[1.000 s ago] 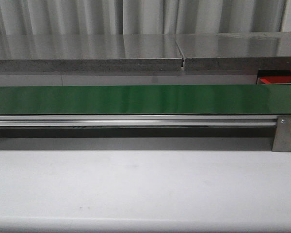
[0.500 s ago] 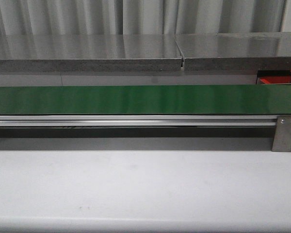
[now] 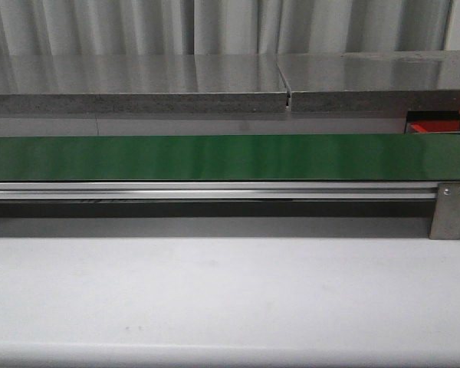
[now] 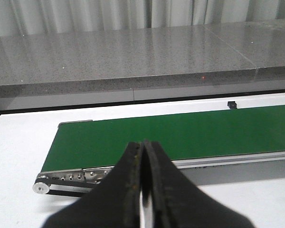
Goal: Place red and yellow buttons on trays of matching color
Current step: 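Lower the red button into the red tray and open the right gripper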
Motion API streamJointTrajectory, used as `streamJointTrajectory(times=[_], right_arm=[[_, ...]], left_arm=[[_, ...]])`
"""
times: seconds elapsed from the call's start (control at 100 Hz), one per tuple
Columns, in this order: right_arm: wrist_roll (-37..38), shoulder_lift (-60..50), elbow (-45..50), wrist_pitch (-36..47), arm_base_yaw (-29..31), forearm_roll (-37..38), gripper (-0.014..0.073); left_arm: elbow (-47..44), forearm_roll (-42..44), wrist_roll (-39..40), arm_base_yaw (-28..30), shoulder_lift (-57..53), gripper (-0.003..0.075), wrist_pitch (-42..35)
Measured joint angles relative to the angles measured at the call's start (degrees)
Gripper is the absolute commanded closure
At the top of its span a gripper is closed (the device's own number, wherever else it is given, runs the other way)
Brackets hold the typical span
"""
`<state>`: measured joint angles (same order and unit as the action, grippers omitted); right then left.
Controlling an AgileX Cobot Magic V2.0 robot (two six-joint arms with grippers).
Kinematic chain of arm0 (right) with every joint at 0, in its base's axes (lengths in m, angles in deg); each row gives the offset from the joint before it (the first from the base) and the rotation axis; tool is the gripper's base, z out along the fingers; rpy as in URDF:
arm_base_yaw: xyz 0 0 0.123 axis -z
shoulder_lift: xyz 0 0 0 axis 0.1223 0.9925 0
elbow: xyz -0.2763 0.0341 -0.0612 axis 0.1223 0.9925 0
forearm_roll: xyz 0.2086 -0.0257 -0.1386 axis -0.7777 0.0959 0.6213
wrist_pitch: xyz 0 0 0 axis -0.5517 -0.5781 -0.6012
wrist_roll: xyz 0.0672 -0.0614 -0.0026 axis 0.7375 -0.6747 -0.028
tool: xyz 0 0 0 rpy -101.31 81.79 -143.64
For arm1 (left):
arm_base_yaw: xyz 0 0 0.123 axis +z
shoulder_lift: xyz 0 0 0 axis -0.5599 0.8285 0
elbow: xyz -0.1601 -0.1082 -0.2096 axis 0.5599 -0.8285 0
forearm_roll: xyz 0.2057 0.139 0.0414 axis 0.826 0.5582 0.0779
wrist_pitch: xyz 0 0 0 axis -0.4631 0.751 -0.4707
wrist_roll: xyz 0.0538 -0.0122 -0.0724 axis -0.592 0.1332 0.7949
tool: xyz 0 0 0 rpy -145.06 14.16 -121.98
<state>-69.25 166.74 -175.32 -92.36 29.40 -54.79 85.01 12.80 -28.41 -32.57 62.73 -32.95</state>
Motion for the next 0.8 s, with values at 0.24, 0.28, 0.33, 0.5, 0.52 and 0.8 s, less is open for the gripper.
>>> streamJointTrajectory(times=[0.24,0.28,0.33,0.5,0.52,0.8], right_arm=[[0.0,0.08,0.0,-0.24,0.11,0.0,-0.001],[0.0,0.08,0.0,-0.14,0.11,0.0,-0.001],[0.0,0.08,0.0,-0.14,0.11,0.0,-0.001],[0.0,-0.26,0.0,0.08,0.11,0.5,-0.001],[0.0,-0.26,0.0,0.08,0.11,0.63,-0.001],[1.86,-3.22,0.1,0.52,0.11,2.49,-0.001]], left_arm=[[0.0,0.0,0.0,0.0,0.0,0.0741,0.0],[0.0,0.0,0.0,0.0,0.0,0.0741,0.0],[0.0,0.0,0.0,0.0,0.0,0.0741,0.0],[0.0,0.0,0.0,0.0,0.0,0.0741,0.0],[0.0,0.0,0.0,0.0,0.0,0.0741,0.0],[0.0,0.0,0.0,0.0,0.0,0.0741,0.0]])
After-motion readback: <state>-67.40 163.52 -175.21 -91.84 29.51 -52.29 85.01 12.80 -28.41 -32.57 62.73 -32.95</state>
